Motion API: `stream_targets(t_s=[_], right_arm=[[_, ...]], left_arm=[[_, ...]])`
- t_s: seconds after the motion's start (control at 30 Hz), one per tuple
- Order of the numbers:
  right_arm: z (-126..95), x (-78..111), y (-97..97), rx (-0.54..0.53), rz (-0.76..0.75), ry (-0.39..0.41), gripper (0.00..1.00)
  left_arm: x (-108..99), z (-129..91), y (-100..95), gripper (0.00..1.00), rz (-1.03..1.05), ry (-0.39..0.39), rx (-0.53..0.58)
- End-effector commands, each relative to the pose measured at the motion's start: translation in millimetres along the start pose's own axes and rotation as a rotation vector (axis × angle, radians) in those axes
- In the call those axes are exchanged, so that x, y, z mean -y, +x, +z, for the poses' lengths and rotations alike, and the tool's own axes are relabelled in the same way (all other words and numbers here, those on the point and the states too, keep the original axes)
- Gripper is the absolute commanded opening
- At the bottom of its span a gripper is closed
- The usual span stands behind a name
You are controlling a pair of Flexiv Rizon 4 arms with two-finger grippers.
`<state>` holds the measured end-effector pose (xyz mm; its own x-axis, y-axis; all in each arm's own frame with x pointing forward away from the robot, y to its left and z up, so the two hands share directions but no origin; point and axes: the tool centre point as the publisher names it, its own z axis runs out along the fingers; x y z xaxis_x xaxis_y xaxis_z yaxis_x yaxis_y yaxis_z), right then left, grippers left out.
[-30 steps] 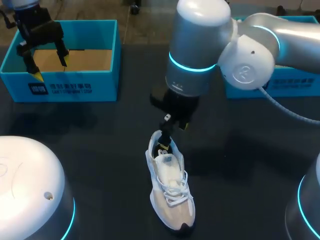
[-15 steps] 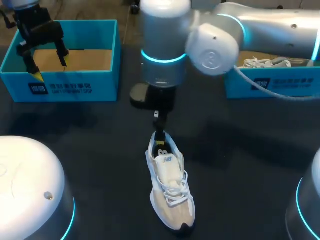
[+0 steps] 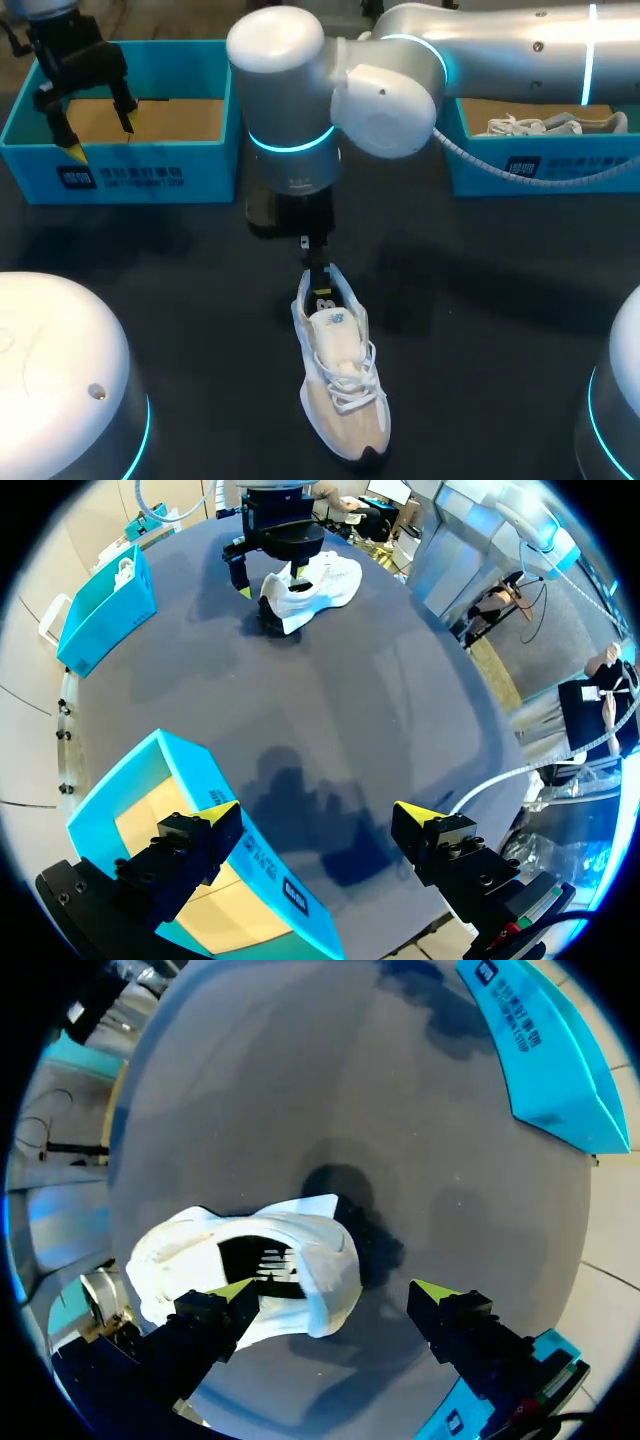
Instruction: Take the shoe out of the shoebox, open the shoe tongue, remove and reinsert the insole, then place the shoe into the shoebox
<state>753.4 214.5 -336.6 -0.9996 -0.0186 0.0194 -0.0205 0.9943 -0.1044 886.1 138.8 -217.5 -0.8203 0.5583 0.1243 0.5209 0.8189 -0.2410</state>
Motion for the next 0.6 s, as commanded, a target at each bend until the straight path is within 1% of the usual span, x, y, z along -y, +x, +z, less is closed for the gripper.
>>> stream_targets(t_s=[0.03, 0.23, 0.37, 0.47, 0.6], right_arm=[[12.8, 6.6, -5.4, -0.007, -0.014, -0.037, 1.0], [29.8, 6.5, -10.0, -0.013, -0.038, -0.049, 1.0], [35.7, 5.3, -7.1, -0.006, -0.04, -0.066, 1.0], [40.8, 1.1, -5.5, -0.008, -0.048, -0.05, 1.0], [46.1, -2.6, -5.3, -0.019, -0.055, -0.048, 1.0]], left_arm=[[-0.3, 0.0, 0.3, 1.0, 0.001, -0.002, 0.0], [-0.3, 0.0, 0.3, 1.0, 0.001, -0.002, 0.0], [-0.3, 0.0, 0.3, 1.0, 0.001, -0.002, 0.0], [-0.3, 0.0, 0.3, 1.0, 0.001, -0.002, 0.0], [-0.3, 0.0, 0.3, 1.0, 0.001, -0.002, 0.0]])
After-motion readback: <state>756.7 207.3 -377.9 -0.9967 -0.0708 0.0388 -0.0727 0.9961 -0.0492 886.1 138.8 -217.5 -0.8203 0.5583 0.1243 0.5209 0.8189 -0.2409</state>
